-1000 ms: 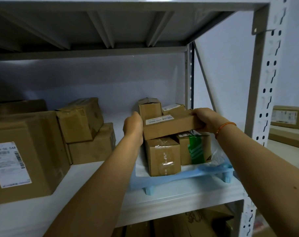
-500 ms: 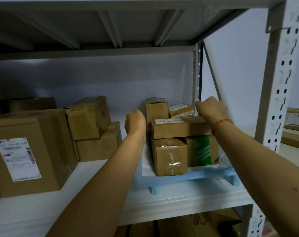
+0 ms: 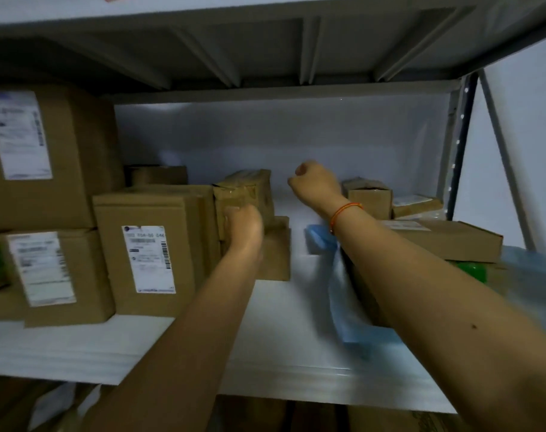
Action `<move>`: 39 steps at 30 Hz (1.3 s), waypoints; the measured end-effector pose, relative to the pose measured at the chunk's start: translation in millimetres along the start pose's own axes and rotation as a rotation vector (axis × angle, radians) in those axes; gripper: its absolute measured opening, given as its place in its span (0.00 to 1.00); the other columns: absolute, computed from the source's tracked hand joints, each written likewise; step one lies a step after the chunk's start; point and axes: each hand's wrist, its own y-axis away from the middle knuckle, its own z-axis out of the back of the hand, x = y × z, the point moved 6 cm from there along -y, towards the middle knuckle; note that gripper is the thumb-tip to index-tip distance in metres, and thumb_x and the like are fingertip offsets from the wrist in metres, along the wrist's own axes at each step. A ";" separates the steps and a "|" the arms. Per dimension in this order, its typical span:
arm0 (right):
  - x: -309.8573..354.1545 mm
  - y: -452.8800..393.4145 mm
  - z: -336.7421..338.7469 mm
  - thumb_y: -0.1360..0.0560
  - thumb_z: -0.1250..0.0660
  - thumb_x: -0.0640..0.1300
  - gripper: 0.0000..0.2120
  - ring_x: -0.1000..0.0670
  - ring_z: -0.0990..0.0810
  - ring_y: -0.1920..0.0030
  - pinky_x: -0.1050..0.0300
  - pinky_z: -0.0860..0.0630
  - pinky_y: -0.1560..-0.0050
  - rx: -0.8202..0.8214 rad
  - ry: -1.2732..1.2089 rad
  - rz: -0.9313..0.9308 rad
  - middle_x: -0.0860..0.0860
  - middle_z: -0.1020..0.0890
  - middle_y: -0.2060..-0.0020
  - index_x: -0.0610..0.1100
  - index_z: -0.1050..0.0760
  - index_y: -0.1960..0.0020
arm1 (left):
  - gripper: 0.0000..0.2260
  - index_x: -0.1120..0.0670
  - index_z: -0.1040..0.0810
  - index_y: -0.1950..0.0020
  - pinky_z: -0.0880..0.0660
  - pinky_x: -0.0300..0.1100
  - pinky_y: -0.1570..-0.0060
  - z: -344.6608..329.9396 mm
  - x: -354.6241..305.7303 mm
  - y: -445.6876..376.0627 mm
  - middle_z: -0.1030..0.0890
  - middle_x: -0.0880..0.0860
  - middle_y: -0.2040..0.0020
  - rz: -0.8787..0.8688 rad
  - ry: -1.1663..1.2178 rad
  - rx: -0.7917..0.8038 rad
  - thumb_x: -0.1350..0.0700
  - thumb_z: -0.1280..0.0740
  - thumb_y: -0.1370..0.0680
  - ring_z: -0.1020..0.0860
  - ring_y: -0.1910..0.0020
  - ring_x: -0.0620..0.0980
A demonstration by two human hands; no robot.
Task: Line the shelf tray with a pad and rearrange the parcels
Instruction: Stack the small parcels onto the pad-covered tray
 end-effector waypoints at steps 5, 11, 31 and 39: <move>34.1 -9.2 -69.0 0.22 0.38 0.44 0.27 0.35 0.28 0.35 0.44 0.30 0.33 0.168 0.031 0.101 0.37 0.29 0.33 0.49 0.40 0.25 | 0.18 0.63 0.31 0.32 0.27 0.48 0.41 27.5 -1.1 -12.4 0.26 0.63 0.35 0.022 -0.078 0.011 0.58 0.46 0.20 0.25 0.39 0.60; 44.1 -23.5 -103.4 0.23 0.41 0.41 0.25 0.36 0.26 0.40 0.41 0.26 0.38 0.200 0.090 0.095 0.38 0.26 0.37 0.51 0.37 0.27 | 0.17 0.61 0.28 0.35 0.25 0.48 0.46 35.2 5.0 -23.6 0.23 0.60 0.42 0.082 -0.089 0.075 0.55 0.45 0.20 0.23 0.46 0.57; 35.4 -34.5 -87.7 0.34 0.45 0.77 0.49 0.31 0.29 0.36 0.37 0.28 0.39 -0.067 0.268 -0.093 0.36 0.31 0.34 0.40 0.37 0.28 | 0.23 0.58 0.30 0.33 0.28 0.56 0.37 29.9 26.6 -42.1 0.24 0.59 0.37 0.168 -0.066 0.142 0.50 0.44 0.26 0.25 0.40 0.61; 8.5 -40.7 -73.9 0.33 0.34 0.69 0.45 0.31 0.28 0.38 0.38 0.26 0.40 -0.088 0.155 -0.311 0.33 0.33 0.33 0.39 0.41 0.31 | 0.18 0.59 0.31 0.33 0.27 0.51 0.42 32.9 23.3 -42.9 0.23 0.61 0.40 0.137 -0.092 0.179 0.56 0.45 0.21 0.24 0.44 0.60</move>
